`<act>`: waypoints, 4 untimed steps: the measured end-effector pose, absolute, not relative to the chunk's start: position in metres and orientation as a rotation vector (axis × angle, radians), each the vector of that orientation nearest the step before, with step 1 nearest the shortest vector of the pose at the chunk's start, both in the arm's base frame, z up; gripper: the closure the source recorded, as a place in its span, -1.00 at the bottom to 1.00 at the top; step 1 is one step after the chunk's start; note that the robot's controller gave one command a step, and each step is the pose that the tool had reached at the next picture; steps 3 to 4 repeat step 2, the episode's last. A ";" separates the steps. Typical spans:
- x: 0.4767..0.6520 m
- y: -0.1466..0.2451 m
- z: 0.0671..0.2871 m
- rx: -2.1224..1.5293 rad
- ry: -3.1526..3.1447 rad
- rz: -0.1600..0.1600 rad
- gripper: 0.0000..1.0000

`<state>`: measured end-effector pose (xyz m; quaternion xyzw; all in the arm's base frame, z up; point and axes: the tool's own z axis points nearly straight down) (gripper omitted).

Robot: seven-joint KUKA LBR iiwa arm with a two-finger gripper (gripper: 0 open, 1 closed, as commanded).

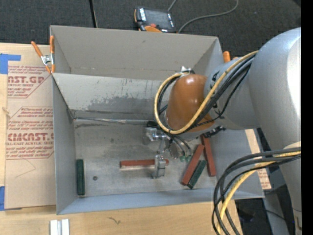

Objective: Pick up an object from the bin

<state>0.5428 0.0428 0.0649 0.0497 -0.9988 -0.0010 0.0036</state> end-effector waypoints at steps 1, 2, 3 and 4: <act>0.546 0.041 0.070 0.152 -3.139 -0.002 1.00; 0.597 0.025 0.208 0.093 -3.153 -0.001 1.00; 0.597 0.025 0.208 0.093 -3.153 -0.001 1.00; 0.597 0.025 0.208 0.093 -3.153 -0.001 1.00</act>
Offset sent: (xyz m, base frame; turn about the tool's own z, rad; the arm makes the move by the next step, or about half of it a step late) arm 0.0000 0.0000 0.0000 0.0000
